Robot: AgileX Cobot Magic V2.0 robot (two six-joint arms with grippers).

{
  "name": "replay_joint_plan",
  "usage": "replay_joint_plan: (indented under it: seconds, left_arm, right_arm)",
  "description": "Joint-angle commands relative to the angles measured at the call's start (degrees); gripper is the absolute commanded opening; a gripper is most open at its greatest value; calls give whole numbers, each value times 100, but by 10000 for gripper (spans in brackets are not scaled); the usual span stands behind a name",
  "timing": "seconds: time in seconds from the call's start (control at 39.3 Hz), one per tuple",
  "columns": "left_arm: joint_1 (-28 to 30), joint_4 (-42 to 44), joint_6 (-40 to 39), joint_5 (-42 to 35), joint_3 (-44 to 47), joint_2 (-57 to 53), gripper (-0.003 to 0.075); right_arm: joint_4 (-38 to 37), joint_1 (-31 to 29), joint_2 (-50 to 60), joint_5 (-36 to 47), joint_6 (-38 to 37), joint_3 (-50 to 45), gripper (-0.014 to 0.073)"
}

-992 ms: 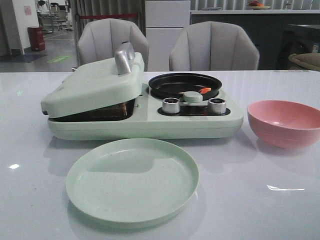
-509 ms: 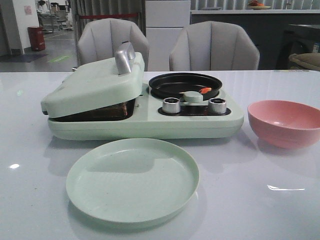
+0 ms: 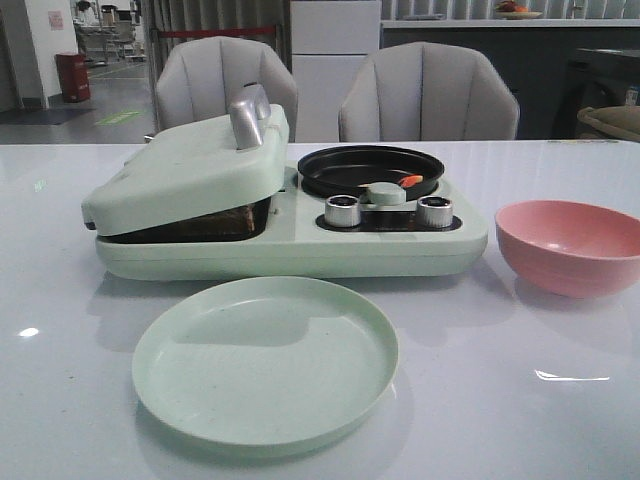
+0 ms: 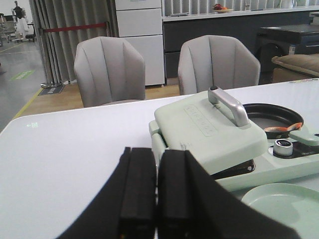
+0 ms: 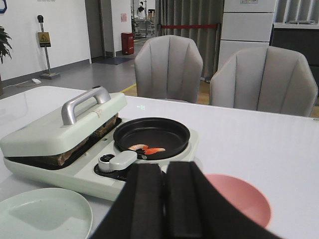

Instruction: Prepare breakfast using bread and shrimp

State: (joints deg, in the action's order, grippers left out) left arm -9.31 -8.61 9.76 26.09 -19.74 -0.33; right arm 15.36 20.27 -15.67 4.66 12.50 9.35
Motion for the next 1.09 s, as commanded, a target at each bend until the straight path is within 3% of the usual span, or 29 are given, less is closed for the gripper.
replay_joint_plan:
  seconds: [0.0, 0.33, 0.41, 0.61, 0.76, 1.07]
  left_arm:
    - [-39, -68, -69, -414, -151, -86, 114]
    - [-17, 233, -70, -668, 59, -86, 114]
    - [88, 252, -184, -913, 285, -86, 114]
    - [538, 982, -1457, -2193, 1215, -86, 114]
    - [700, 1038, -1571, -2916, 1893, -86, 114]
    - [689, 1209, -1694, -3119, 2121, -86, 114]
  right_arm:
    - [-64, 2, -26, 420, 44, 167, 153]
    - [-64, 2, -26, 420, 44, 167, 153]
    - [-64, 2, -26, 420, 44, 167, 153]
    - [-64, 2, -26, 420, 44, 167, 153]
    - [-64, 2, -26, 420, 44, 167, 153]
    - [-64, 2, -26, 420, 44, 167, 153]
